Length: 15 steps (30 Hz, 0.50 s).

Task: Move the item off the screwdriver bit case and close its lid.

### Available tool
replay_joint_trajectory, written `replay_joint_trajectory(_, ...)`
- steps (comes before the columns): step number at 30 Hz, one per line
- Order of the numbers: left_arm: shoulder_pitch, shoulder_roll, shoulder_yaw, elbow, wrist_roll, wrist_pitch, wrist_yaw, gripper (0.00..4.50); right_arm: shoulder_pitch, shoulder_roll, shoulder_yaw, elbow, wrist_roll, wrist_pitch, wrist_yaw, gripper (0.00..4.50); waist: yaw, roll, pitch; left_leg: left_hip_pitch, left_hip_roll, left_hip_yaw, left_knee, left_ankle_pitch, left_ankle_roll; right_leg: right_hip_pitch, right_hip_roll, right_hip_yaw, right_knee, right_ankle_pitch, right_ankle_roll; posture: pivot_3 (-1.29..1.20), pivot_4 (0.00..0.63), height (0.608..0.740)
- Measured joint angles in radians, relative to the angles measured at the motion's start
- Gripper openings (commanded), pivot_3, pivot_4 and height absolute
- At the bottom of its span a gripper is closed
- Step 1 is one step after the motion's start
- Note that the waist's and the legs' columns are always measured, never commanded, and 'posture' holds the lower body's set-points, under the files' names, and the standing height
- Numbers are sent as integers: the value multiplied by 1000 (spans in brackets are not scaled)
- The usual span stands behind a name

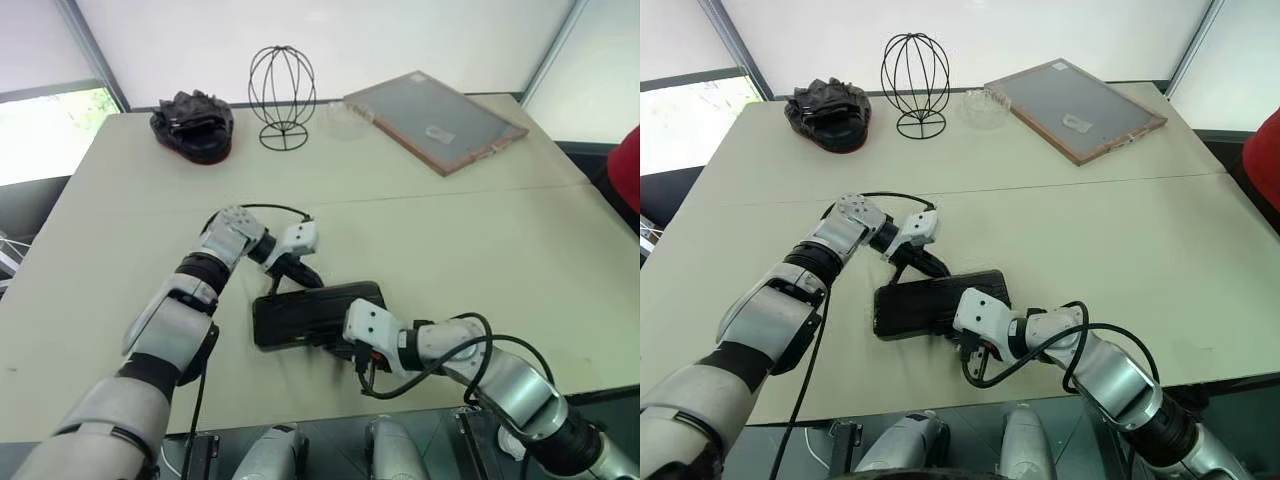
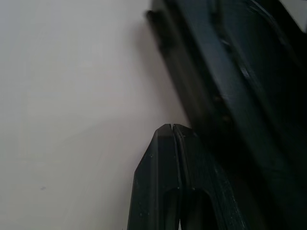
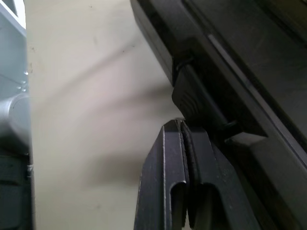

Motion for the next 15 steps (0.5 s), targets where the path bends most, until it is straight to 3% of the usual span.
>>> replay_joint_trajectory(9, 81, 152, -190, -263, -146, 64, 49, 0, 0, 66, 34, -4, -44, 44, -50, 76, -29, -4, -3, 3, 2, -1, -4, 0, 0, 0, 2, 0, 2, 0, 0, 0, 150, 740)
replay_joint_trajectory(15, 84, 90, -110, -197, -129, 78, 55, 0, 23, 73, -12, -59, -18, 138, -67, 76, -12, -4, -4, 3, 0, -3, -1, 0, 0, 3, 2, -1, 1, 0, 0, 0, 150, 740)
